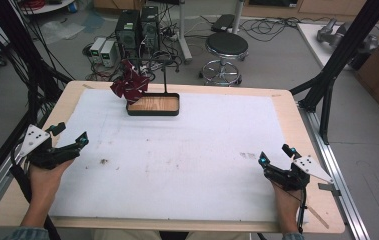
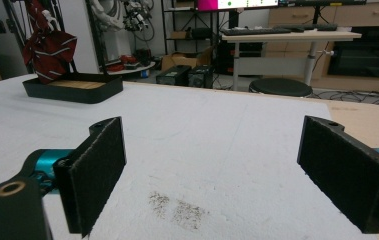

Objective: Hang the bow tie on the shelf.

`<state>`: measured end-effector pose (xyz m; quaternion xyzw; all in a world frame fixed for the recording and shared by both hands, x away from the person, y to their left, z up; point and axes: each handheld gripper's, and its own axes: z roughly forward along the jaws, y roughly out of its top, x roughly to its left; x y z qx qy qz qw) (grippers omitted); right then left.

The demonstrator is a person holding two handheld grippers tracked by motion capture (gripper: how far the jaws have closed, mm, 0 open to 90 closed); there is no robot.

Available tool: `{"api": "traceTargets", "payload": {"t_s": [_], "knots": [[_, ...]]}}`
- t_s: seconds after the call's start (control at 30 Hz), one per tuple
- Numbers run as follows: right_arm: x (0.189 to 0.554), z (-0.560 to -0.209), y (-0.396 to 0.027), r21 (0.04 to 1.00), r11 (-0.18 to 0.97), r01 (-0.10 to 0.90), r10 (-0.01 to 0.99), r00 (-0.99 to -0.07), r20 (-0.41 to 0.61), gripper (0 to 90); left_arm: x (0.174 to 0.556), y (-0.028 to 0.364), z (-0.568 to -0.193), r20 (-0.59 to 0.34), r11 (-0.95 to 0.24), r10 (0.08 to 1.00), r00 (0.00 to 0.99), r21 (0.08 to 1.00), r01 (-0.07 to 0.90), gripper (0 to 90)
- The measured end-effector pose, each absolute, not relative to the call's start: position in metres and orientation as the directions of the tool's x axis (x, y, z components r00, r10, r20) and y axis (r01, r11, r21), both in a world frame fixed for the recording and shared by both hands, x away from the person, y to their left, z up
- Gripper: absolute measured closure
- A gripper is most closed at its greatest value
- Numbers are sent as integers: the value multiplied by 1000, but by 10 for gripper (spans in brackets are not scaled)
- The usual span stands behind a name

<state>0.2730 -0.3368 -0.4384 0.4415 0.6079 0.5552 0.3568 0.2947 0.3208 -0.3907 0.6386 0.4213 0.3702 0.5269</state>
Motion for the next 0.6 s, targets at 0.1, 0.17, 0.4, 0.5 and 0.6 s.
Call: {"api": "traceTargets", "payload": {"t_s": [0.1,0.17,0.4,0.5,0.6], "knots": [[273,-438,-337,990,-6,141,933,-356,57,112,293,321,-395,30,-91,930,366,984,153,175],[273,-438,-337,990,-7,141,933,-355,57,112,292,321,-399,30,-94,931,363,983,160,175],[273,-438,-337,990,-6,142,933,-355,57,112,291,323,-413,16,-88,938,347,977,193,175],[273,-438,-337,990,-6,142,933,-355,57,112,291,323,-414,22,-97,937,348,975,198,175],[273,-438,-336,990,-6,141,933,-356,56,112,291,322,-415,20,-94,937,350,976,198,175]]}}
